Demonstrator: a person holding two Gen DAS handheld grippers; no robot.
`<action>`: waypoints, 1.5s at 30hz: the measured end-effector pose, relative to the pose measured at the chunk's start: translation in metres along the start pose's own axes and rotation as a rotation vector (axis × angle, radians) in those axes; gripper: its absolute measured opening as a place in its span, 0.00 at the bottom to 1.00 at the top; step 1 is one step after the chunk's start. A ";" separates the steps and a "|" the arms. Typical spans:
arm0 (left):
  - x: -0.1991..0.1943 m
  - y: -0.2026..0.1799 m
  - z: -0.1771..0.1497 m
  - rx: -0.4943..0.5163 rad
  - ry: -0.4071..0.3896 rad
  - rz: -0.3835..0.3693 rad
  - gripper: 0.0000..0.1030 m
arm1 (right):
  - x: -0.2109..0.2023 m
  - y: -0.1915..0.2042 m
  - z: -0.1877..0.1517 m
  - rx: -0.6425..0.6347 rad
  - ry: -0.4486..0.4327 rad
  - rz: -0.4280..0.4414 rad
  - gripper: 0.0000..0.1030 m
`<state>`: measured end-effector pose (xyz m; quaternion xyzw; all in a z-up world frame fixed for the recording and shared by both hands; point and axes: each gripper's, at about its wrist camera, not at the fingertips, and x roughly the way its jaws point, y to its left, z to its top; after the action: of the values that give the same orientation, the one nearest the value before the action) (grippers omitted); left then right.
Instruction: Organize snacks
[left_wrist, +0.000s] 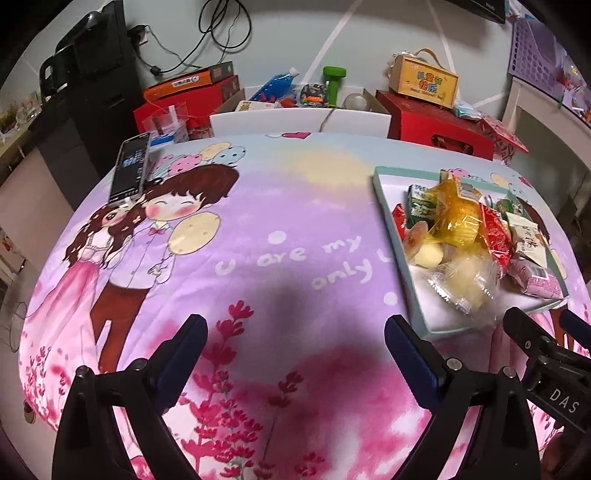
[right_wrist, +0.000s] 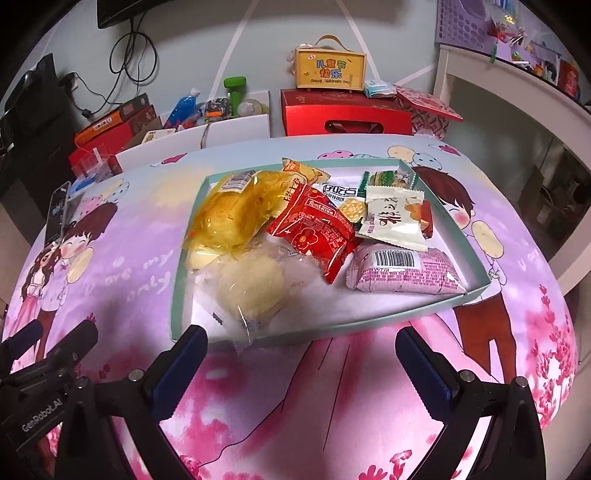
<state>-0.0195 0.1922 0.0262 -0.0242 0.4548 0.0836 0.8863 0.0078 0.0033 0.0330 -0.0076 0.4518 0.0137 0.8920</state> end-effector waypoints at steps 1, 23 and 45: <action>-0.001 0.001 -0.001 -0.001 0.002 -0.009 0.94 | 0.000 0.000 0.000 -0.001 0.000 0.000 1.00; 0.022 0.005 -0.002 0.029 0.105 0.108 0.94 | 0.020 0.007 0.002 -0.033 0.021 -0.047 1.00; 0.028 0.005 0.000 0.037 0.131 0.133 0.94 | 0.026 0.008 0.004 -0.038 0.029 -0.048 1.00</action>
<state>-0.0047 0.2010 0.0038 0.0171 0.5137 0.1323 0.8475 0.0263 0.0121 0.0149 -0.0354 0.4640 0.0008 0.8851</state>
